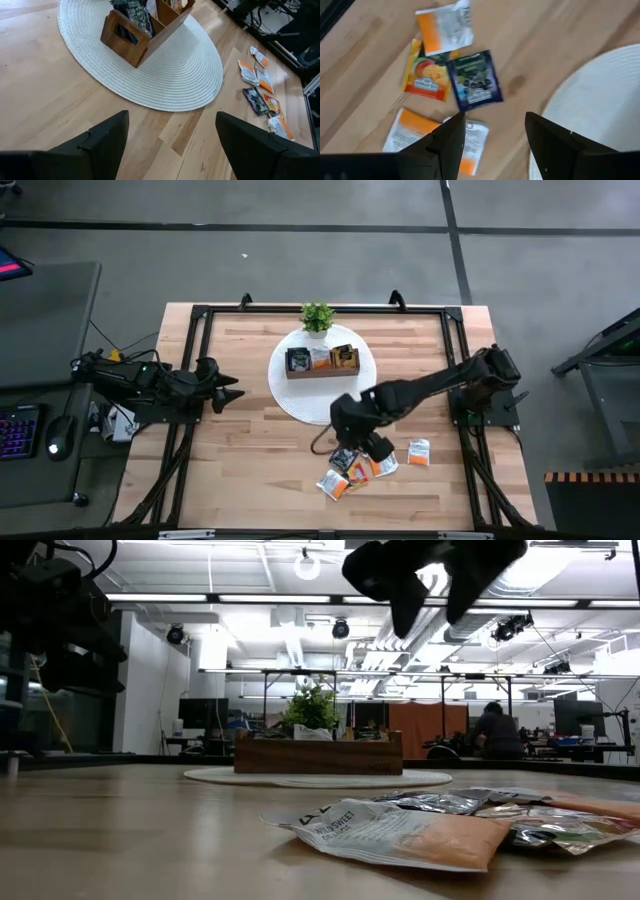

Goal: Pick & Place Tea
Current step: Put the black tea bag into the left section of the wooden organizer

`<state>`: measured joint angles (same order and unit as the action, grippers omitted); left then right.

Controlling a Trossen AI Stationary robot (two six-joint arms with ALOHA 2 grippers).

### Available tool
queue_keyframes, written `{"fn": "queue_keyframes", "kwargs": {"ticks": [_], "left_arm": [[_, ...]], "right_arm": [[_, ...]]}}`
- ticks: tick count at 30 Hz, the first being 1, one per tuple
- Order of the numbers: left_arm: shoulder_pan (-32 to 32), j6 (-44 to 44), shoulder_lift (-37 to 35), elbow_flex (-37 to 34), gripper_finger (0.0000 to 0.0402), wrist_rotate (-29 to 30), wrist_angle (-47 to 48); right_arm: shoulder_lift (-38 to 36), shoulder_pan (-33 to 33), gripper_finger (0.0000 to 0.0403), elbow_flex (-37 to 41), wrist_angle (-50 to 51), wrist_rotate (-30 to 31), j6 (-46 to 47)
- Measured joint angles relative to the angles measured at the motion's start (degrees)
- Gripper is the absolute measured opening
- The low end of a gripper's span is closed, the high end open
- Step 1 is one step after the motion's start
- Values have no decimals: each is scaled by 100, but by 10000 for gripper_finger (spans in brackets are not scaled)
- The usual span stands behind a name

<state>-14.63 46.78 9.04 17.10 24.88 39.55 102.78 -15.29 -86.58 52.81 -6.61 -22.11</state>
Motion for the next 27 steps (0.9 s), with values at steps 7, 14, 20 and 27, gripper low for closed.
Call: {"fn": "queue_keyframes", "kwargs": {"ticks": [7, 14, 20, 27], "left_arm": [[0, 0, 0, 0, 296, 0, 0], [-2, 0, 0, 0, 296, 0, 0], [-2, 0, 0, 0, 296, 0, -1], [0, 0, 0, 0, 296, 0, 0]], "right_arm": [[4, -572, 202, 584, -826, 178, 104], [241, -846, 204, 807, -1375, 340, 556], [666, -875, 218, 792, -1931, 577, 1060], [871, -908, 248, 792, -1917, 656, 822]]}}
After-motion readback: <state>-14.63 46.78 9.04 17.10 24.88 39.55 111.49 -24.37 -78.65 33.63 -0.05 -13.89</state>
